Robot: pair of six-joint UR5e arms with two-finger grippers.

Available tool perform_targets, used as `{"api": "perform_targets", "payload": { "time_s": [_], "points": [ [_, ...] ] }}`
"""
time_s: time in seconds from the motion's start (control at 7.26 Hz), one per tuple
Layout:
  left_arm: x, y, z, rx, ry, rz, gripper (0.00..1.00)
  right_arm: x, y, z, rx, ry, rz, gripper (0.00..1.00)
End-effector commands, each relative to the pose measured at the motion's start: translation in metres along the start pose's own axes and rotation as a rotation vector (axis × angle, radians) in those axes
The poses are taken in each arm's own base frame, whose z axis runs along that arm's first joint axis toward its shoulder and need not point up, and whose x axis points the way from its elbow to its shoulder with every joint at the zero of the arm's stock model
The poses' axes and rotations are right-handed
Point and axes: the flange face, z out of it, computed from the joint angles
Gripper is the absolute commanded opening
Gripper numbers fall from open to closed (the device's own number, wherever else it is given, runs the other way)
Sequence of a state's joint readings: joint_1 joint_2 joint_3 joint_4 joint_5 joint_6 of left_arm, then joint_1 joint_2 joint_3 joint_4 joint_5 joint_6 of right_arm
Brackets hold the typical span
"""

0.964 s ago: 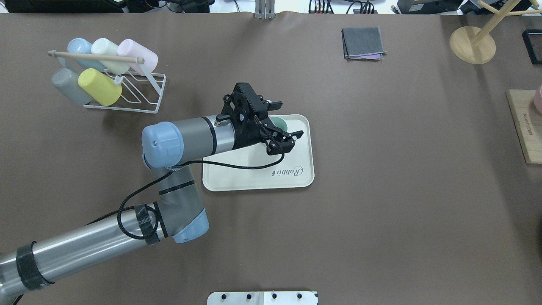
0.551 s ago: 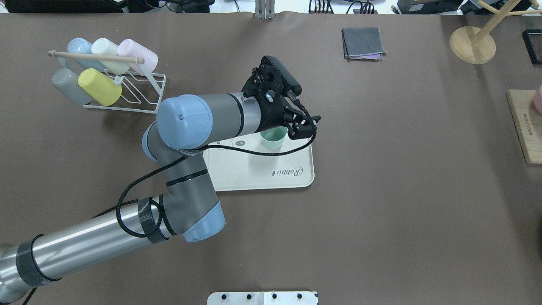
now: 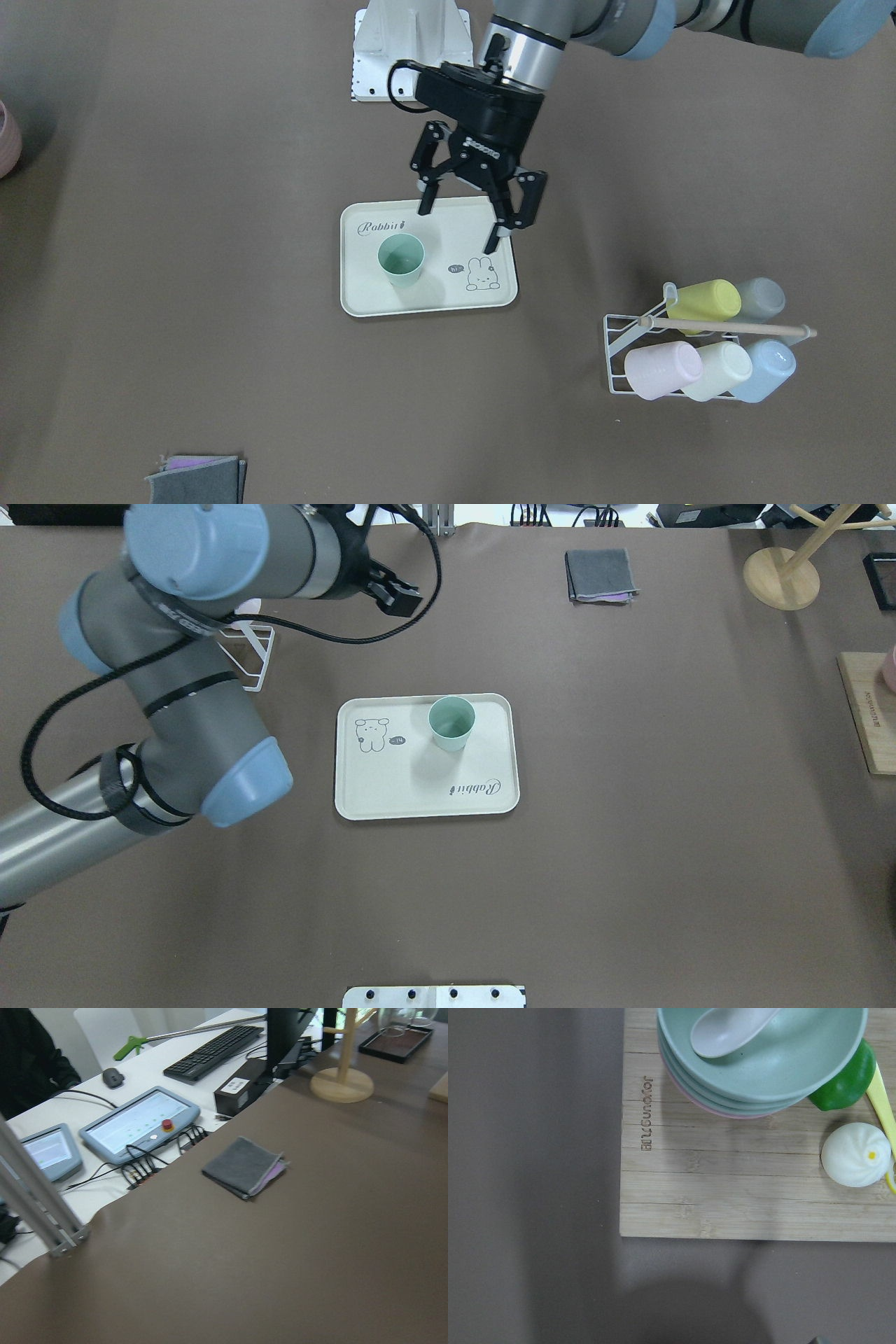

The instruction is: Pick up and place green cup on tray

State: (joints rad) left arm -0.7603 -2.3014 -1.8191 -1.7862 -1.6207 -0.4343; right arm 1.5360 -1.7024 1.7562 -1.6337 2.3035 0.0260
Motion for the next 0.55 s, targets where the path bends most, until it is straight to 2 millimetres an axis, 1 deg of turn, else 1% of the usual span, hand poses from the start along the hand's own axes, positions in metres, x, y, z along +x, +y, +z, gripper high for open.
{"api": "perform_targets", "payload": {
  "time_s": [0.0,0.14,0.28,0.41],
  "points": [
    [-0.11,0.067,0.008,-0.179,-0.11,-0.084,0.98,0.001,0.0,0.001,-0.001,0.001,0.001,1.0],
    [-0.194,0.09,0.007,-0.295,-0.128,-0.197,0.98,0.001,0.0,0.001,-0.003,0.001,0.002,1.0],
    [-0.258,0.1,-0.021,-0.426,-0.064,-0.405,0.98,0.001,0.0,0.001,-0.003,0.001,0.002,1.0],
    [-0.33,0.122,-0.064,-0.509,-0.026,-0.609,0.98,0.0,-0.001,0.0,0.0,0.001,0.001,1.0]
  ]
}}
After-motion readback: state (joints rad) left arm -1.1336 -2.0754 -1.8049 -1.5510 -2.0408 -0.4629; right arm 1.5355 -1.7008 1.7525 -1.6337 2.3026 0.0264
